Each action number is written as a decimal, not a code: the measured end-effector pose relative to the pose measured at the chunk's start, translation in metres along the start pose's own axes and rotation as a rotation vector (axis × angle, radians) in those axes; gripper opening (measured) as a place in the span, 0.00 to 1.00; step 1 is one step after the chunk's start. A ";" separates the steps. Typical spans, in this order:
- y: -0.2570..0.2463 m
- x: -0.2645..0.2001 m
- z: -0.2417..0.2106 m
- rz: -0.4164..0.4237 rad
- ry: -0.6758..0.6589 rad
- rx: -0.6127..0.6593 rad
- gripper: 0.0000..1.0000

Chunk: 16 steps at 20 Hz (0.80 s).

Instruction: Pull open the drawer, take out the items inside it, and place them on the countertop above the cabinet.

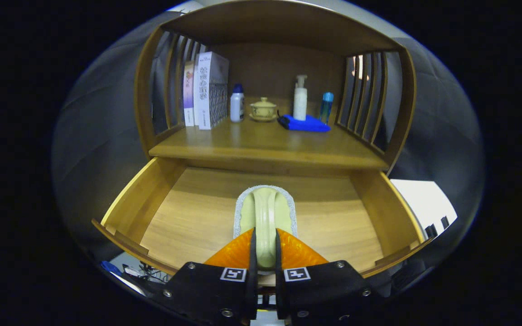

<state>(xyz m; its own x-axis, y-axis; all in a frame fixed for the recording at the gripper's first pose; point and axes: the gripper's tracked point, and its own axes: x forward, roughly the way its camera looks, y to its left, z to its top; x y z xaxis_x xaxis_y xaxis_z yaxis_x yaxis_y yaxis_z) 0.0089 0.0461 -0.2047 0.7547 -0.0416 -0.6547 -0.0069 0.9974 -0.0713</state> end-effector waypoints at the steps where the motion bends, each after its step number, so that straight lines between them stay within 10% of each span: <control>1: -0.001 -0.001 0.010 -0.003 -0.020 -0.004 0.16; 16: -0.023 0.072 0.169 0.030 -0.276 0.147 0.16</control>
<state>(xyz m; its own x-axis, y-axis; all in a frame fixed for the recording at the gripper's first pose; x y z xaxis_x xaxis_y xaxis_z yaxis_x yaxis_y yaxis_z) 0.1742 0.0304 -0.1227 0.9051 -0.0151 -0.4249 0.0482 0.9966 0.0673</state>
